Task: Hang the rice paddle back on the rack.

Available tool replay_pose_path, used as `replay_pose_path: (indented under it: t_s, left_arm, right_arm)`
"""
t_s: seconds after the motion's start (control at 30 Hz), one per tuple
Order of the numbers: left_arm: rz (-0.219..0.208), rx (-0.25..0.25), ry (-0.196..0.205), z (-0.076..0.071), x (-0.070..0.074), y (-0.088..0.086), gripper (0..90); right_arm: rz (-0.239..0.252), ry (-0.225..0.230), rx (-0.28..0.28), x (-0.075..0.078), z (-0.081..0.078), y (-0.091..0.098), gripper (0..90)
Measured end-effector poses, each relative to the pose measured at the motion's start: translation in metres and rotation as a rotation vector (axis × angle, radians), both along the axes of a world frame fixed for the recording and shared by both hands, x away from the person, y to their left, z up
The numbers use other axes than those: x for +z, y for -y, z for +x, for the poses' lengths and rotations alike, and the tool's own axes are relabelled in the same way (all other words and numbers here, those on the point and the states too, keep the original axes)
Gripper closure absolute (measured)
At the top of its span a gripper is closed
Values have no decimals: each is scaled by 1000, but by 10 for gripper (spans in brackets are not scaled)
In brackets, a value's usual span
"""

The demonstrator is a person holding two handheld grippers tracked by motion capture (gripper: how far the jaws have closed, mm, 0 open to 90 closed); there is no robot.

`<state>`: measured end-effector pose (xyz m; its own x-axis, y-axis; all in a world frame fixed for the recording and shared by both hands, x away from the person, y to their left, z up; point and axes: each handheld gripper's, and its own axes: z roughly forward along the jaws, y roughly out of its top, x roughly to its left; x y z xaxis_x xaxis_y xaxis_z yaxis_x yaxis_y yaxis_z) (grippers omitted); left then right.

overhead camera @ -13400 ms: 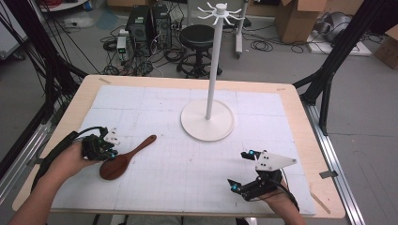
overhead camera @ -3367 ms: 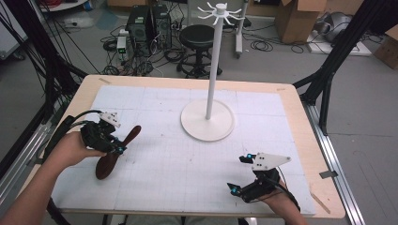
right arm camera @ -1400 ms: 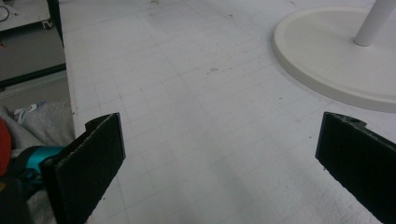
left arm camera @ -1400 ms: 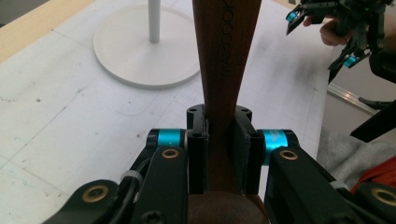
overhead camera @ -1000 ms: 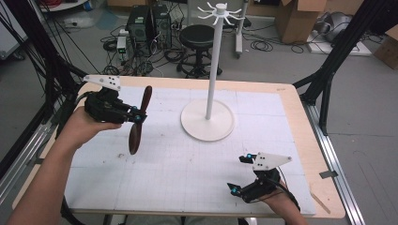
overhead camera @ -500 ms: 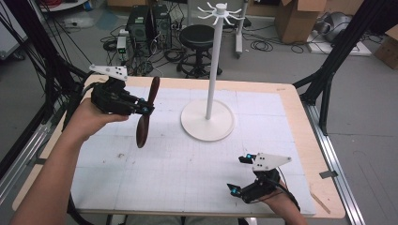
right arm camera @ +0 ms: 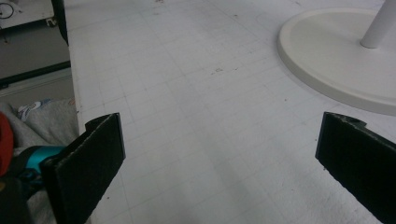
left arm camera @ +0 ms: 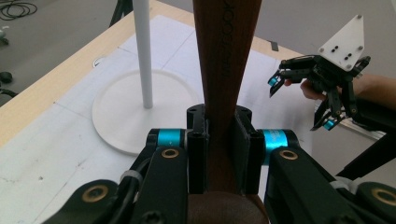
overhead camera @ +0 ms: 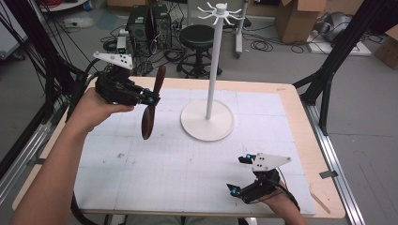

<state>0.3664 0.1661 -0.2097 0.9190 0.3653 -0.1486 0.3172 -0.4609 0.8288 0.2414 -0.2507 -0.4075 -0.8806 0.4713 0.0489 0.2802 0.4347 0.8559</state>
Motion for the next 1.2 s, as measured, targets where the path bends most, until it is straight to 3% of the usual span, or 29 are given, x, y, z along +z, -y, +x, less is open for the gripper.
replay_pose_path:
  t_s: [0.87, 1.2]
  left_arm:
    - [26, 6, 37, 16, 42, 25, 777]
    - [18, 12, 27, 26, 52, 34, 777]
  right_arm:
    - [3, 1, 6, 0, 0, 0, 5]
    - [5, 3, 9, 0, 0, 0, 5]
